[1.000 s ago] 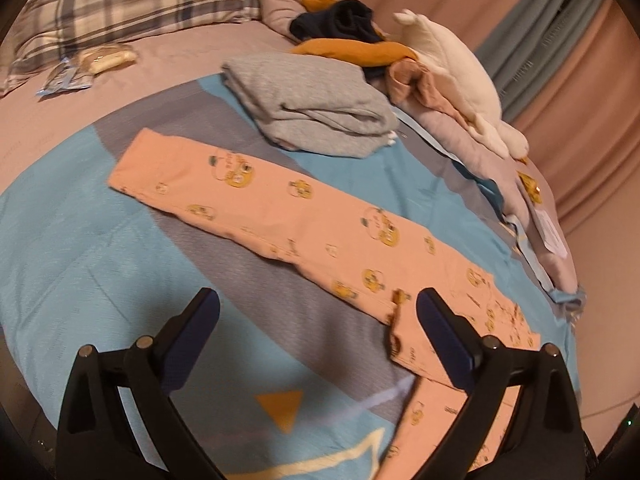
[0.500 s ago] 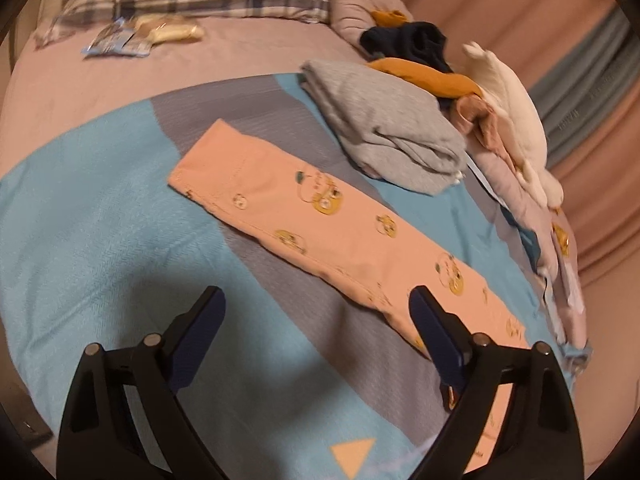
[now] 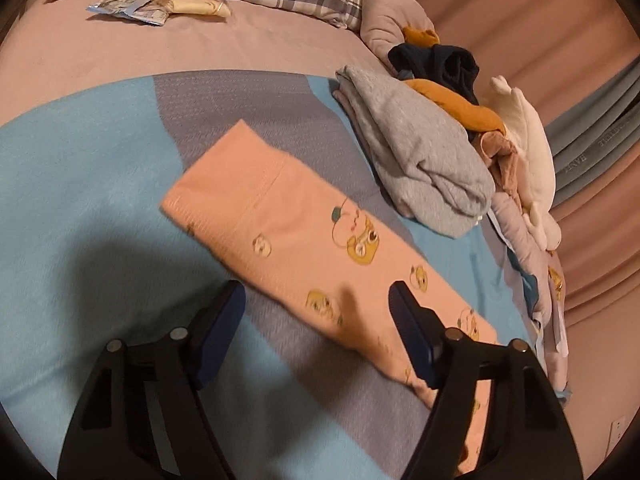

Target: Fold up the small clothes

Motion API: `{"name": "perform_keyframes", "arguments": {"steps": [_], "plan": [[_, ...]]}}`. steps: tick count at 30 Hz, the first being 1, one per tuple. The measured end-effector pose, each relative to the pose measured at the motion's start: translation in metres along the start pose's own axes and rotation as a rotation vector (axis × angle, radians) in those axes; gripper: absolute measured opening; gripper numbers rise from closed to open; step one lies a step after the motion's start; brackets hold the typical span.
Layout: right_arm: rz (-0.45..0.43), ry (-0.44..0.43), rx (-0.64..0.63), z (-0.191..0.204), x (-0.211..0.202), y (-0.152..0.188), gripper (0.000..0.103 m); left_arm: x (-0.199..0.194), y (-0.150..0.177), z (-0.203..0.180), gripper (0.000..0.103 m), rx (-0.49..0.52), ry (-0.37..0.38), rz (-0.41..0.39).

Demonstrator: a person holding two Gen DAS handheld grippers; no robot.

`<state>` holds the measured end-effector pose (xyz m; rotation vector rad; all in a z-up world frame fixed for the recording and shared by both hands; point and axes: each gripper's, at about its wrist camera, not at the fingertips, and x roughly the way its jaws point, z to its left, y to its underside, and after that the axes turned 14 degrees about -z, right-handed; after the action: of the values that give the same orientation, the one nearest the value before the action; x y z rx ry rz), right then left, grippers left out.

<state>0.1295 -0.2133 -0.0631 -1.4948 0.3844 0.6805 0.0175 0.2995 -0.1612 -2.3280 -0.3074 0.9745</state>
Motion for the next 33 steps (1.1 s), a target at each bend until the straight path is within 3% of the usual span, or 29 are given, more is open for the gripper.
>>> {"name": "perform_keyframes", "arguments": {"steps": [5, 8, 10, 11, 20, 33], "plan": [[0.003, -0.005, -0.022, 0.009, 0.002, 0.0, 0.082, 0.009, -0.008, 0.006, 0.052, -0.051, 0.009, -0.023], [0.01, -0.014, -0.03, 0.013, 0.004, 0.0, 0.082, 0.015, -0.009, 0.012, 0.029, -0.073, -0.002, -0.035], [0.013, -0.016, -0.038, 0.015, 0.004, 0.0, 0.082, 0.018, -0.01, 0.017, 0.006, -0.092, -0.011, -0.036], [0.012, -0.017, -0.041, 0.016, 0.005, 0.0, 0.082, 0.018, -0.01, 0.019, 0.004, -0.095, -0.016, -0.033], [0.006, -0.024, -0.059, 0.021, 0.001, -0.001, 0.082, -0.002, -0.02, -0.009, 0.003, -0.037, -0.036, -0.091], [-0.032, -0.042, -0.037, 0.014, -0.013, -0.004, 0.082, -0.036, -0.022, -0.075, 0.003, 0.071, 0.064, -0.125]]}}
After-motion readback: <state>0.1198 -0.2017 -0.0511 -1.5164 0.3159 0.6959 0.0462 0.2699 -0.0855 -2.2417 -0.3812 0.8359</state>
